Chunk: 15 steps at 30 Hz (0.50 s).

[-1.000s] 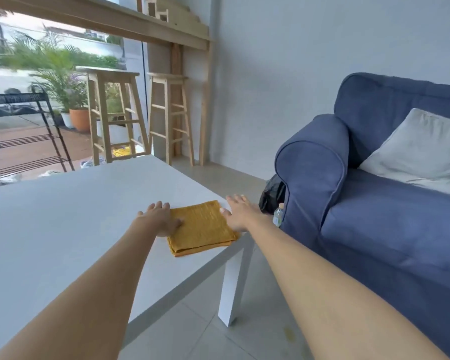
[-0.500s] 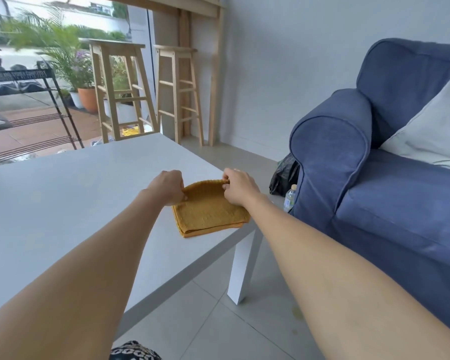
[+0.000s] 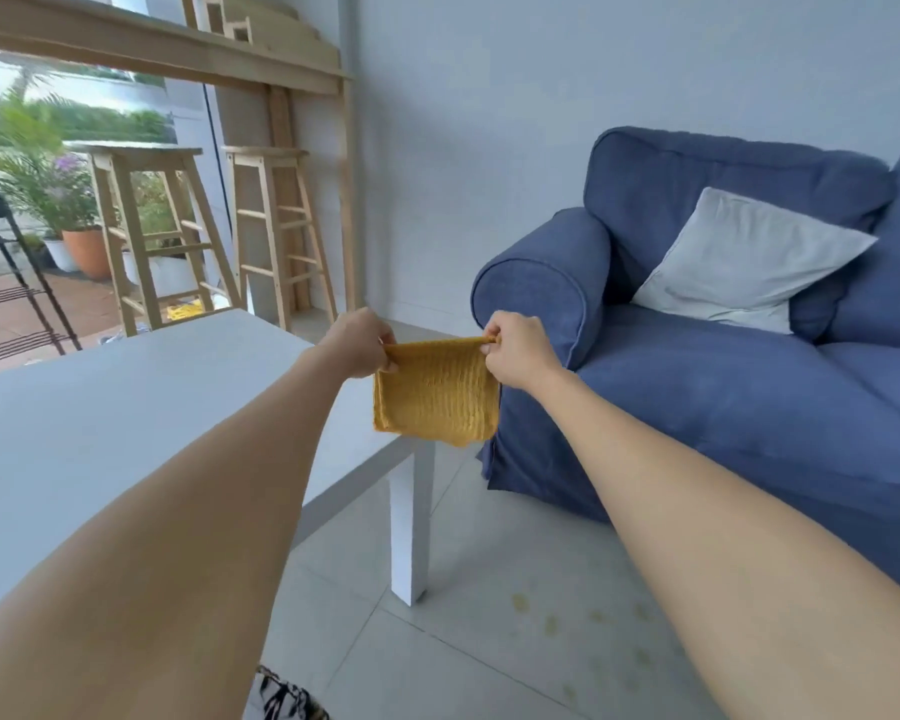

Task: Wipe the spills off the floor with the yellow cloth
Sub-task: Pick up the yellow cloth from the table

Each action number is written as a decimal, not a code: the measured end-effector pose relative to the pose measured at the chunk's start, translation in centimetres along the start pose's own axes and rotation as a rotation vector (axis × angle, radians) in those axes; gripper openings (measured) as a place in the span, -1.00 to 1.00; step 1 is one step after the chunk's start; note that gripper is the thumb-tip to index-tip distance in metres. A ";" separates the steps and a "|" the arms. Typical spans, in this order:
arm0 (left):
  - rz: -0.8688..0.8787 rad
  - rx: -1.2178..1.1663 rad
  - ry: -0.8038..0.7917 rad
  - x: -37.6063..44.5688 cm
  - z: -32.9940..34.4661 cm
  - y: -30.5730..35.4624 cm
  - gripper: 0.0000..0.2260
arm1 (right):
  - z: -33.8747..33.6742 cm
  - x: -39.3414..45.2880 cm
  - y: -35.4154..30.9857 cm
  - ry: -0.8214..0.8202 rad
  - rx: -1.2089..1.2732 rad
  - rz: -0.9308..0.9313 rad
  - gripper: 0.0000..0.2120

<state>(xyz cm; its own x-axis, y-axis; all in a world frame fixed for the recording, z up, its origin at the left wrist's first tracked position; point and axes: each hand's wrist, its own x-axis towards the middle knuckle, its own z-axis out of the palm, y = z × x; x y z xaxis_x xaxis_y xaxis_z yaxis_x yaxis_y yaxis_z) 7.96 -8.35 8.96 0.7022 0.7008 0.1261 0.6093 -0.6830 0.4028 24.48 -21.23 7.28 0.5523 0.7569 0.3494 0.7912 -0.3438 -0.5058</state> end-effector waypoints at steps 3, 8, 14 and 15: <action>0.084 -0.021 -0.017 -0.3 2.3 5.2 -0.78 | -4.0 -2.0 3.8 0.055 -0.027 0.076 -0.95; 0.206 -0.090 -0.096 -0.7 8.5 12.4 -0.81 | -8.4 -6.2 11.4 0.084 -0.113 0.246 -0.93; 0.264 -0.150 -0.272 -0.4 19.3 17.1 -0.84 | -7.9 -11.9 21.8 0.054 -0.140 0.454 -0.95; 0.268 -0.152 -0.308 -0.3 21.2 17.5 -0.84 | -7.2 -12.8 23.4 0.041 -0.135 0.488 -0.94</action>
<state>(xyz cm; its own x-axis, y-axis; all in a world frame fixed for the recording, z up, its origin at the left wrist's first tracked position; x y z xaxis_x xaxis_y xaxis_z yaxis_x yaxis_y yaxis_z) 26.25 -24.88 -3.28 0.9192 0.3930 -0.0228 0.3457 -0.7781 0.5245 37.82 -42.98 -3.31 0.8739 0.4684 0.1296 0.4635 -0.7232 -0.5120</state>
